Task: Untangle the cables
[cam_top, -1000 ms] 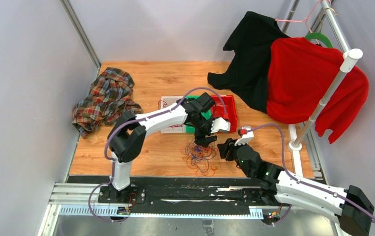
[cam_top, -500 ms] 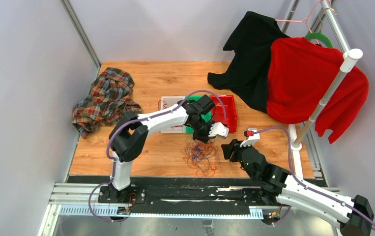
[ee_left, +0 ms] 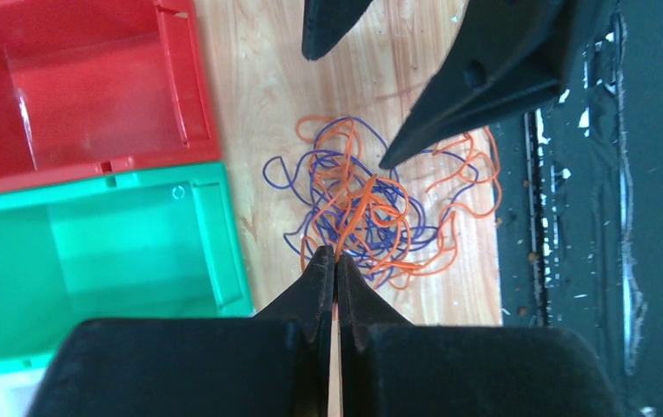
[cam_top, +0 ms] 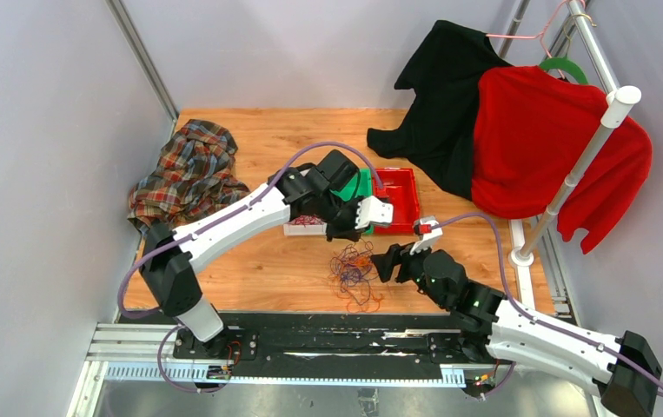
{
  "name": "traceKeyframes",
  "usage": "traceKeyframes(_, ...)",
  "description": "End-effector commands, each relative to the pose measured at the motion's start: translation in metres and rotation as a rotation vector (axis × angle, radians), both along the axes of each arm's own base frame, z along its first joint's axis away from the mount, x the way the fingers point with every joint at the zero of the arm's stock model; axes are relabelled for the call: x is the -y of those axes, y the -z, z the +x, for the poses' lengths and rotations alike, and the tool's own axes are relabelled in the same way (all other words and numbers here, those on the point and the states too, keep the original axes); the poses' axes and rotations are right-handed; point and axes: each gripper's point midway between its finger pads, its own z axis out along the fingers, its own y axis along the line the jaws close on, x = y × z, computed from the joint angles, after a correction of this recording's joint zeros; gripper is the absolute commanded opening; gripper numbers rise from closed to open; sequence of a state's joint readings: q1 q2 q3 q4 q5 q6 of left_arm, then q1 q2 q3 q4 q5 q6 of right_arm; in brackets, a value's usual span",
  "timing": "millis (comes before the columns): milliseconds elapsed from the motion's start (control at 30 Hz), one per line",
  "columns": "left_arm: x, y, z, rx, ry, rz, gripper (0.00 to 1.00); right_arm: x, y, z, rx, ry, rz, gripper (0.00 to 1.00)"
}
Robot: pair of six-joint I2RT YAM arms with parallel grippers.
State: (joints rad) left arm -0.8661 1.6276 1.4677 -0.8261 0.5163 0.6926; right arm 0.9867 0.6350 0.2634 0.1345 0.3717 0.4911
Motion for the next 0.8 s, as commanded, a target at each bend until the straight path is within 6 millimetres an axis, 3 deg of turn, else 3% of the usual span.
traceKeyframes(0,-0.012,-0.028,-0.014,-0.040,-0.101,-0.023,0.01,-0.032,-0.055,-0.007,0.121,-0.175,0.112,0.72)
traceKeyframes(167,-0.017,-0.067,-0.012,0.001,-0.173,-0.090,0.01,-0.043,-0.081,-0.014,0.219,-0.267,0.160,0.72)
traceKeyframes(433,-0.022,-0.094,-0.030,-0.045,-0.155,-0.127,0.01,-0.071,-0.107,0.003,0.270,-0.285,0.173,0.72)
traceKeyframes(600,-0.022,-0.128,-0.037,-0.051,-0.138,-0.178,0.01,-0.090,-0.099,0.023,0.258,-0.254,0.142,0.72)
traceKeyframes(767,-0.023,-0.182,-0.044,-0.022,-0.142,-0.286,0.01,-0.107,-0.080,0.030,0.225,-0.259,0.167,0.65)
